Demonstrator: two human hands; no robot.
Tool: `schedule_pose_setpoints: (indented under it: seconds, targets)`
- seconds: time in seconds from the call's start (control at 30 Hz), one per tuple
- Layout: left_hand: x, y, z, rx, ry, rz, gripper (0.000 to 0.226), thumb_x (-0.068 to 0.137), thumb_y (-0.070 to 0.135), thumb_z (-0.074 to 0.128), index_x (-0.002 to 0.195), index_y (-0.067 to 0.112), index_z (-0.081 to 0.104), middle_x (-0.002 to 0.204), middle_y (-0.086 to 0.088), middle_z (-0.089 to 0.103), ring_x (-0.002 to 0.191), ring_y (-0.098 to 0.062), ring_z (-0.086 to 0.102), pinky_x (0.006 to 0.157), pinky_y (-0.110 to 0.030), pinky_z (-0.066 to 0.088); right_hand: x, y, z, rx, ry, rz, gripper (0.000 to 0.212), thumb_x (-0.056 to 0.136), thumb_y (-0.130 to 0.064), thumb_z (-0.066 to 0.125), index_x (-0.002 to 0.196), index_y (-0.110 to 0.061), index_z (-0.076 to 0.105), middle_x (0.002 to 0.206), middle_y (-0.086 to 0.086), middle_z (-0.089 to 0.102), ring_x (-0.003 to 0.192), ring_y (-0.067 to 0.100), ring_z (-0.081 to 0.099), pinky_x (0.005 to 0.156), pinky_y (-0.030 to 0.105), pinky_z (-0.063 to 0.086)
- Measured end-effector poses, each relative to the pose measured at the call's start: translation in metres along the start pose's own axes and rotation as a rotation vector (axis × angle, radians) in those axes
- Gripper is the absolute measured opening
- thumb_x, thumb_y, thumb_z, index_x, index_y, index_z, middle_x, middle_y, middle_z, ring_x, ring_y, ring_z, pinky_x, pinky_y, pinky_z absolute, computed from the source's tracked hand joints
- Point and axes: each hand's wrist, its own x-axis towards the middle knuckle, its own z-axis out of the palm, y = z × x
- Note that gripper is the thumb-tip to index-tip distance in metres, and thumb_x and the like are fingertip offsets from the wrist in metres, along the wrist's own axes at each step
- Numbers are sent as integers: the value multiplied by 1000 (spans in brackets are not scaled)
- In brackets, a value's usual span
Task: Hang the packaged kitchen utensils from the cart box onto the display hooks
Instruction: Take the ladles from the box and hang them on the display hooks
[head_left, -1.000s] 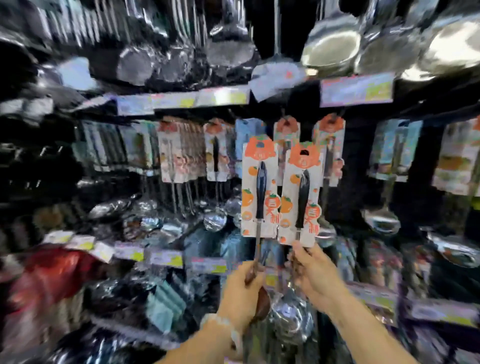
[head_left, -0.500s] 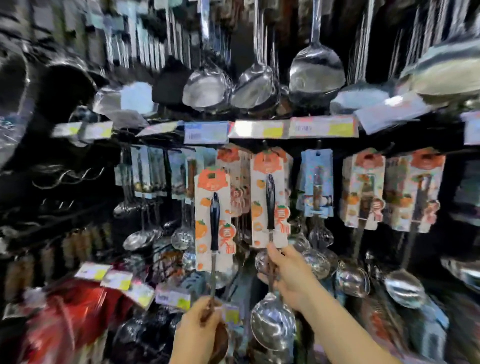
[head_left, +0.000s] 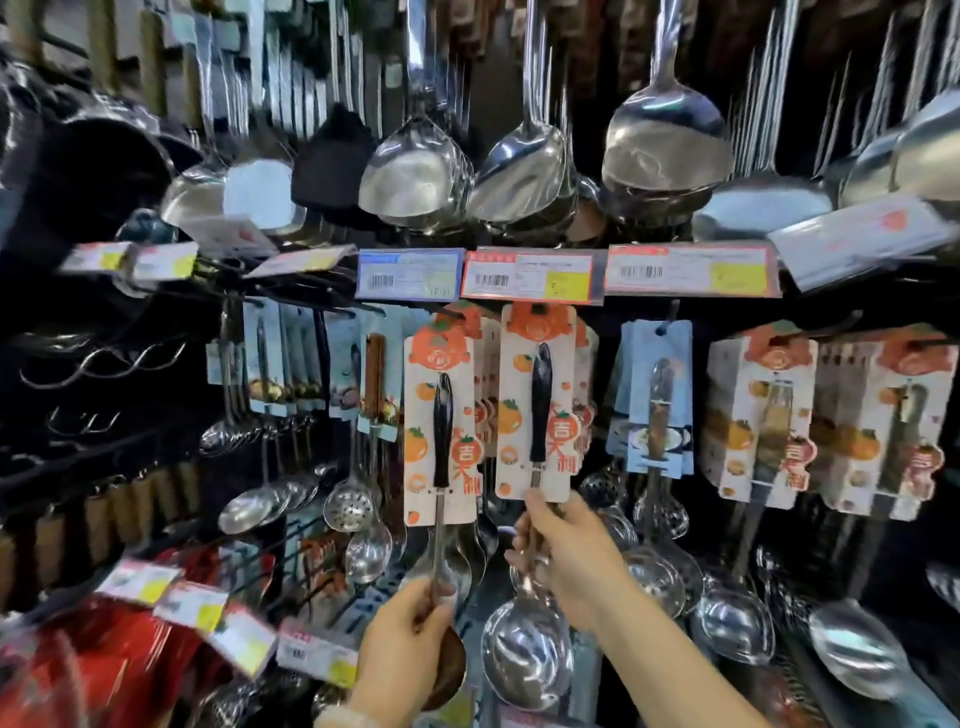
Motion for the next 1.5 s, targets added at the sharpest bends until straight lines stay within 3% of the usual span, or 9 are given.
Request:
schedule_pose_setpoints:
  seconds: [0.2, 0.3, 0.37, 0.5, 0.63, 0.8, 1.03, 1.17, 1.5]
  targets:
    - [24, -1, 14, -56, -51, 24, 21, 89, 7, 58, 78, 25, 60, 86, -3, 66, 85, -18, 60, 77, -26, 43, 30, 2, -14, -55, 176, 51, 22, 91, -29, 57, 103, -11, 51, 83, 7, 57, 67, 17, 54, 57, 30, 45]
    - [31, -1, 22, -83, -96, 35, 21, 89, 9, 58, 79, 26, 61, 85, 2, 65, 89, -16, 60, 83, -29, 43, 38, 8, -22, -327, 357, -60, 50, 86, -42, 61, 122, -12, 43, 111, 2, 56, 91, 18, 57, 79, 33, 50]
    - [35, 0, 28, -111, -109, 46, 23, 89, 9, 58, 79, 29, 61, 86, 4, 68, 91, -14, 62, 86, -29, 45, 31, 10, -20, -437, 435, -268, 48, 84, -37, 64, 122, -16, 44, 119, 2, 53, 106, 18, 54, 94, 30, 46]
    - [36, -2, 39, -123, -139, 120, 34, 86, 5, 61, 79, 39, 60, 80, 13, 71, 85, -1, 63, 80, -19, 47, 18, 6, 2, -407, 244, -429, 31, 84, -25, 65, 109, -30, 48, 116, -3, 52, 96, 6, 57, 70, 5, 46]
    - [36, -7, 45, -120, -190, 187, 29, 82, 6, 66, 89, 35, 67, 77, 7, 70, 76, 1, 63, 76, -13, 48, 19, 7, 11, -477, 220, -468, 48, 76, -47, 69, 120, -34, 53, 132, -4, 48, 117, 9, 52, 92, 17, 47]
    - [39, -7, 40, -122, -217, 234, 47, 82, 7, 66, 66, 51, 62, 69, 18, 69, 70, 3, 62, 65, -2, 42, 21, 4, 15, -336, 280, -474, 9, 82, -39, 64, 79, -37, 72, 127, 12, 57, 111, 23, 61, 102, 50, 44]
    - [35, 6, 45, -143, -338, 320, 39, 84, 9, 64, 79, 46, 60, 78, 14, 69, 73, 10, 60, 70, -8, 44, 10, -3, 15, -247, 407, -469, 30, 93, -25, 53, 69, -31, 68, 84, 6, 62, 83, 22, 54, 78, 38, 40]
    - [38, 13, 48, -193, -388, 314, 33, 85, 7, 63, 78, 39, 61, 63, 19, 65, 63, 8, 55, 68, -15, 43, 12, -15, 15, -288, 457, -444, 25, 94, -29, 52, 73, -17, 59, 81, 11, 53, 76, 22, 44, 70, 33, 33]
    - [32, 19, 43, -291, -451, 269, 35, 86, 2, 59, 78, 36, 64, 55, 18, 60, 55, 6, 49, 61, -11, 40, 10, -14, 23, -291, 513, -410, 26, 93, -37, 50, 72, -22, 55, 81, 12, 52, 76, 24, 48, 72, 40, 38]
